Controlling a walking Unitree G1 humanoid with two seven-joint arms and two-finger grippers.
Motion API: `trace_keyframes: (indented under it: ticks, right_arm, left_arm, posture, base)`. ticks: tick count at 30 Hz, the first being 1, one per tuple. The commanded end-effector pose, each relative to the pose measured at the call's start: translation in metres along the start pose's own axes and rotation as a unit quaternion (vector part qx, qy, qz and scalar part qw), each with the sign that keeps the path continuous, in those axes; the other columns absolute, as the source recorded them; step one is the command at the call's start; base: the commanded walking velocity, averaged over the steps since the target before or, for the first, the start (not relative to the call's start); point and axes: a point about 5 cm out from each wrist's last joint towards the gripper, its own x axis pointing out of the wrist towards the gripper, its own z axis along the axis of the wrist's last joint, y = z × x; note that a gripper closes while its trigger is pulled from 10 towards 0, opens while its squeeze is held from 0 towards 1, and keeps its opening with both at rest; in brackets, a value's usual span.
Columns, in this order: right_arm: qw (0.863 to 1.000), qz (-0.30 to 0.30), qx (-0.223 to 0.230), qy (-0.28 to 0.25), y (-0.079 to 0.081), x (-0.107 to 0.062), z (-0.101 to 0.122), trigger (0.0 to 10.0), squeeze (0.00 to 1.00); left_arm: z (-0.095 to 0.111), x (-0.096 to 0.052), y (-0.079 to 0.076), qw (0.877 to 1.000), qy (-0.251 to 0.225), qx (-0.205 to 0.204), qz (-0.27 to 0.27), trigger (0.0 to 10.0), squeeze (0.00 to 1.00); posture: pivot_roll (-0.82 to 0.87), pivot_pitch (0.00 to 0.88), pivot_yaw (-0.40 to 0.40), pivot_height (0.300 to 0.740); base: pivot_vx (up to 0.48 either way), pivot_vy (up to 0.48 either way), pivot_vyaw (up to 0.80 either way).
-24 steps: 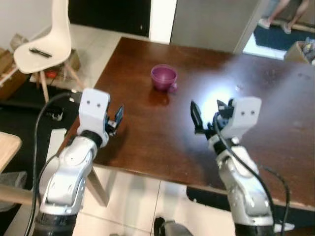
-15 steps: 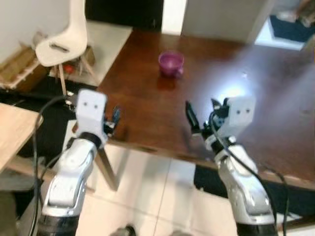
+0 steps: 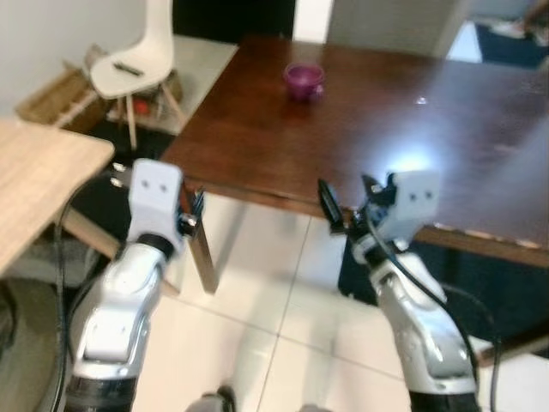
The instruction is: Setting the table
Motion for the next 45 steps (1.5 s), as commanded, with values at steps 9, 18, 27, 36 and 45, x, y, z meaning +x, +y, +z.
trace_keyframes:
  ticks: [9,18,27,36,45]
  right_arm:
    - [1.000,0.019,0.012,-0.001,0.0102,0.0006,0.0005,10.0,0.00]
    - [1.000,0.024,0.016,0.000,0.0137,0.0028,-0.0002,10.0,0.00]
    - [1.000,0.025,0.014,0.000,0.0126,0.0028,0.0010,10.0,0.00]
    - [1.000,0.023,0.016,0.000,0.0127,0.0028,0.0009,10.0,0.00]
    - [0.999,0.029,0.014,0.001,0.0130,0.0043,0.0006,10.0,0.00]
  left_arm:
    - [-0.0064,-0.0013,0.0030,1.000,0.008,0.000,0.015,10.0,0.00]
    - [-0.0091,-0.0022,0.0044,1.000,0.013,0.001,0.019,10.0,0.00]
    - [-0.0096,-0.0015,0.0024,1.000,0.013,-0.003,0.021,10.0,0.00]
    - [-0.0090,-0.0013,0.0028,1.000,0.012,-0.002,0.021,10.0,0.00]
    - [-0.0098,-0.0019,0.0030,1.000,0.012,-0.003,0.024,10.0,0.00]
  posture:
    - [-0.10,0.031,0.018,0.740]
    - [-0.09,0.031,0.013,0.740]
    - [-0.10,0.033,0.009,0.740]
    - [-0.10,0.037,0.010,0.740]
    - [-0.09,0.024,0.001,0.740]
  base:
    - [-0.353,0.000,0.00]
    - [-0.338,0.000,0.00]
    - [-0.065,0.000,0.00]
    - [-0.128,0.000,0.00]
    - [-0.329,0.000,0.00]
